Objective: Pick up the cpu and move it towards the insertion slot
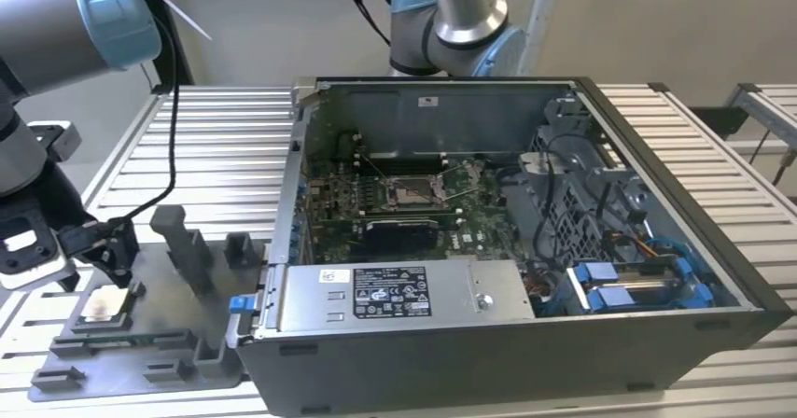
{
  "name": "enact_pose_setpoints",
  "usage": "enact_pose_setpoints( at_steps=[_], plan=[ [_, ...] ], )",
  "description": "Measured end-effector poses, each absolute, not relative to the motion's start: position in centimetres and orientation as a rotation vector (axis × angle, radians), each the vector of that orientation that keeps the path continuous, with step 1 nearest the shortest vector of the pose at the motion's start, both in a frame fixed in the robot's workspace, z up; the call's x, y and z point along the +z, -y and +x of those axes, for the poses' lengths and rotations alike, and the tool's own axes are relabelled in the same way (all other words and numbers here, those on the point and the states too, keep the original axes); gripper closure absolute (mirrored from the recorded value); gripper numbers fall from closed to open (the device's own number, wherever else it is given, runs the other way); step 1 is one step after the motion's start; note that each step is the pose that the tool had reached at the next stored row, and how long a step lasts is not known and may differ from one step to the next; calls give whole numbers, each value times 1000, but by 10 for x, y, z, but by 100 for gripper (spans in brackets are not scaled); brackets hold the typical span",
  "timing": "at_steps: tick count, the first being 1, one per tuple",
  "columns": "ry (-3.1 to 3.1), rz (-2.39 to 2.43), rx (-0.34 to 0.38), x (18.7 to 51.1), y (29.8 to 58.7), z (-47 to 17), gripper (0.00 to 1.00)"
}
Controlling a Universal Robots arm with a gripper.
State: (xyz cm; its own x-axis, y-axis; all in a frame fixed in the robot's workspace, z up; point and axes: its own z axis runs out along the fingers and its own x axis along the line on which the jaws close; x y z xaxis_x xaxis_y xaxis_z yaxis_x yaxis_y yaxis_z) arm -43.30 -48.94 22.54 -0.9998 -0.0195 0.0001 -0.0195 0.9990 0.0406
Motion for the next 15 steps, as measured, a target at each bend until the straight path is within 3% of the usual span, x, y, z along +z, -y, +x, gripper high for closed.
enact_pose_setpoints(
  at_steps=[15],
  plan=[
    [3150, 31, -64, 201, 491, -440, 0]
  ],
)
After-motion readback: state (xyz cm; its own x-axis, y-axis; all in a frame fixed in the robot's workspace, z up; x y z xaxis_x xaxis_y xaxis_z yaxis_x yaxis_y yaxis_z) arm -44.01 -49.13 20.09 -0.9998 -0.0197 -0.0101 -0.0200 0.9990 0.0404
